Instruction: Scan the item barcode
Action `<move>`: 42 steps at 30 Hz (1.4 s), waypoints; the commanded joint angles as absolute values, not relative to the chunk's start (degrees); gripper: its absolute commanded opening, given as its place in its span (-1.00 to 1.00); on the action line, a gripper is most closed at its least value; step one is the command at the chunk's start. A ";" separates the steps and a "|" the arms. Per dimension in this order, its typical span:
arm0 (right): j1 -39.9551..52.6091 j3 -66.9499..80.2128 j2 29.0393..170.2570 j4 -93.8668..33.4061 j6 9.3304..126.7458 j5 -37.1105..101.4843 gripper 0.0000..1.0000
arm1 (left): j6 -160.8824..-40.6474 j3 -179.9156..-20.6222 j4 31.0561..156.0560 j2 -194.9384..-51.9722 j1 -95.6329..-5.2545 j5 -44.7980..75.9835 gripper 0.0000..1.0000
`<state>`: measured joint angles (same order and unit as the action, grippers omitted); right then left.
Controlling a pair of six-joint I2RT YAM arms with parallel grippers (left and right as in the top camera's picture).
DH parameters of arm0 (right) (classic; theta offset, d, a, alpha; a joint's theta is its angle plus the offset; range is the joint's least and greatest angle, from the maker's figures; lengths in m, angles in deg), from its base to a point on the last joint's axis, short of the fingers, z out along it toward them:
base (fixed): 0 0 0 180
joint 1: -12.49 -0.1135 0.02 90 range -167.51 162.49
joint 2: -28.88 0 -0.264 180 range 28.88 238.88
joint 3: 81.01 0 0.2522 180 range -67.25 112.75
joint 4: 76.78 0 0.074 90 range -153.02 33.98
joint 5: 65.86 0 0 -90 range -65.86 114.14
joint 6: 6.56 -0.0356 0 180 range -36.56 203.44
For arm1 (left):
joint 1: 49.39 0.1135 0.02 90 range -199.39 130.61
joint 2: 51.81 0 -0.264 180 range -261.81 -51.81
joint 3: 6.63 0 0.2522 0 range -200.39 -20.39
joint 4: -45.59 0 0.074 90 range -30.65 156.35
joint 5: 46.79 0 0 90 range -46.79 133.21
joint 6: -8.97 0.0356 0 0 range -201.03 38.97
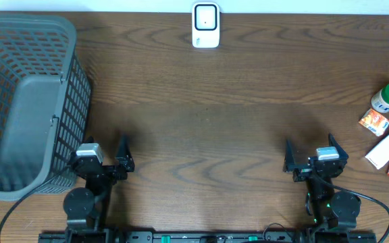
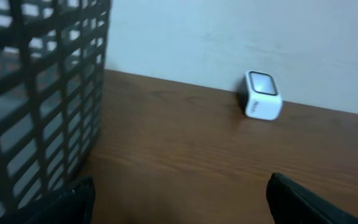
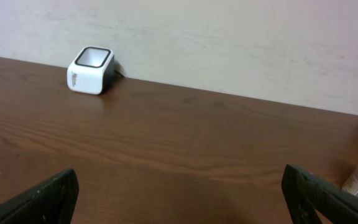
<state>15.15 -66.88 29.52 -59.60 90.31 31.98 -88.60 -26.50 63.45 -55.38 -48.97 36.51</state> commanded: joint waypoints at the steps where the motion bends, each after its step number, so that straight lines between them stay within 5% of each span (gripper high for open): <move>1: 14.64 -66.95 29.19 -59.35 89.68 31.52 0.99 | -90.81 -24.16 62.81 -51.82 -50.63 42.52 0.74; 42: 14.64 -66.95 29.19 -59.35 89.68 31.50 0.98 | -90.77 -20.62 63.40 -52.04 -51.72 45.23 0.74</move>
